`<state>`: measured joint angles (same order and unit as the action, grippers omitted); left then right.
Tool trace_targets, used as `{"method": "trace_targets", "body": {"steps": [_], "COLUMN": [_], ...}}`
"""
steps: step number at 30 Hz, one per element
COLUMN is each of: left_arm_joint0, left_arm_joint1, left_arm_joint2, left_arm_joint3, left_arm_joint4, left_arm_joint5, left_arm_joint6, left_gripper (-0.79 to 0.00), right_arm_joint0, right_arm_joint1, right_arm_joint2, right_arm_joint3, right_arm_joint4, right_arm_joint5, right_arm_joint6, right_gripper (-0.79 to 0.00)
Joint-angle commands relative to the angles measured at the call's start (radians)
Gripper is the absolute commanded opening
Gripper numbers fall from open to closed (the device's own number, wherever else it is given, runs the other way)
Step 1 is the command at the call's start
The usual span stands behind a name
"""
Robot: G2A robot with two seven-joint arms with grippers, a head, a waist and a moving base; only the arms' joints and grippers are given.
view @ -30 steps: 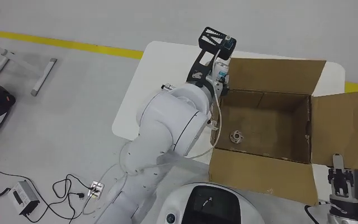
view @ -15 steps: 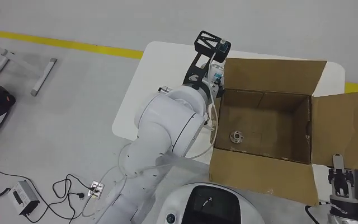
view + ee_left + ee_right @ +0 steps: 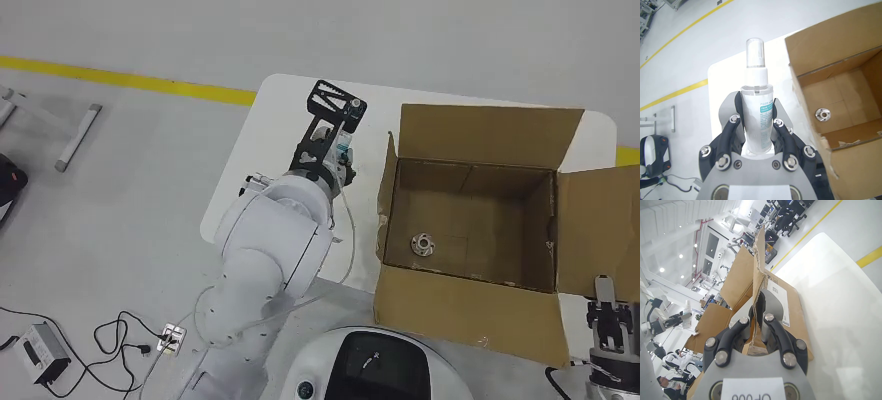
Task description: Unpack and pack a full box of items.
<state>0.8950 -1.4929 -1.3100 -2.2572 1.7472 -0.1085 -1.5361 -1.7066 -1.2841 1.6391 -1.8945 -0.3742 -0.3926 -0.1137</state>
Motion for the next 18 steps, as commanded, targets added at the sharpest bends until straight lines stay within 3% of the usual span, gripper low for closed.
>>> {"method": "trace_targets", "body": {"steps": [1,5,18], "left_arm_joint0": [0.068,0.164,0.334], "left_arm_joint1": [0.007,0.009,0.01], "left_arm_joint2": [-0.042,-0.063,-0.005], "left_arm_joint3": [-0.033,-0.093,-0.075], "left_arm_joint4": [0.053,0.054,0.029], "left_arm_joint5": [-0.03,-0.023,-0.032], "left_arm_joint6": [0.0,0.001,0.052], "left_gripper": [-0.785,-0.785,-0.785], "right_arm_joint0": [0.0,0.0,0.0], "right_arm_joint1": [0.0,0.0,0.0], "right_arm_joint2": [0.0,0.0,0.0], "right_arm_joint3": [0.0,0.0,0.0], "right_arm_joint4": [0.0,0.0,0.0], "right_arm_joint5": [0.0,0.0,0.0], "right_arm_joint6": [0.0,0.0,0.0], "right_gripper": [-0.785,-0.785,-0.785]}}
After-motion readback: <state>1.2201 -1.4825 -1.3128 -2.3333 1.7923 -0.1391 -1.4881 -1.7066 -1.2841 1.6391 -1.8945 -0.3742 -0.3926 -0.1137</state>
